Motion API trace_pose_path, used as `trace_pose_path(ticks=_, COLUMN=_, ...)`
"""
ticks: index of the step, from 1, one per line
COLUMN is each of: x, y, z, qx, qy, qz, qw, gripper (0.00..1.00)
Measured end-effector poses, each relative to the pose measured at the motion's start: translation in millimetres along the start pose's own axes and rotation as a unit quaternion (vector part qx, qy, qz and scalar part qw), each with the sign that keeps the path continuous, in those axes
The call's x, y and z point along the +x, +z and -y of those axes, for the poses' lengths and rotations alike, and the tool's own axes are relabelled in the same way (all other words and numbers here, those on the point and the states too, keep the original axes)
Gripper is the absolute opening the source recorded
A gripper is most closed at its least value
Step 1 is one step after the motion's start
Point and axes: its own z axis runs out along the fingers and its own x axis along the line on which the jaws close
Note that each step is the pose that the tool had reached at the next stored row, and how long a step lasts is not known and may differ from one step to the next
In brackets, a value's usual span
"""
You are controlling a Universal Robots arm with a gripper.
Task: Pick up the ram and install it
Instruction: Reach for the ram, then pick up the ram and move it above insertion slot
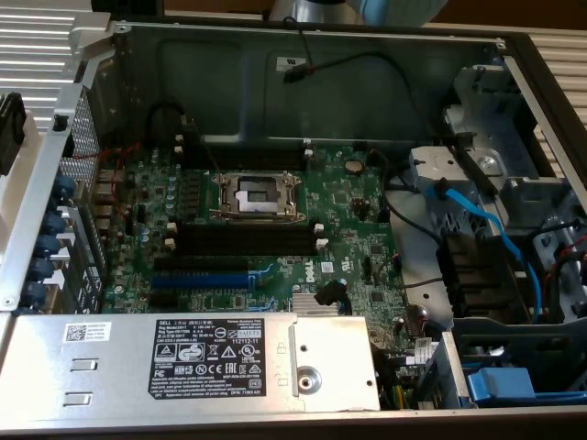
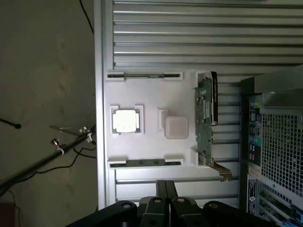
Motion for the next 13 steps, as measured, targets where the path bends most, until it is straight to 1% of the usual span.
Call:
trace_pose_path(ticks=3, x=5.6, y=-0.4, z=-4.5, qx=-0.0001, qy=0.000, qz=0.0006, qw=1.0000, gripper=0.10)
trace_pose_path(ticks=13, x=5.9, y=-0.4, z=-4.6, qx=0.0002, qy=0.000, qz=0.0007, qw=1.0000, gripper=0.10)
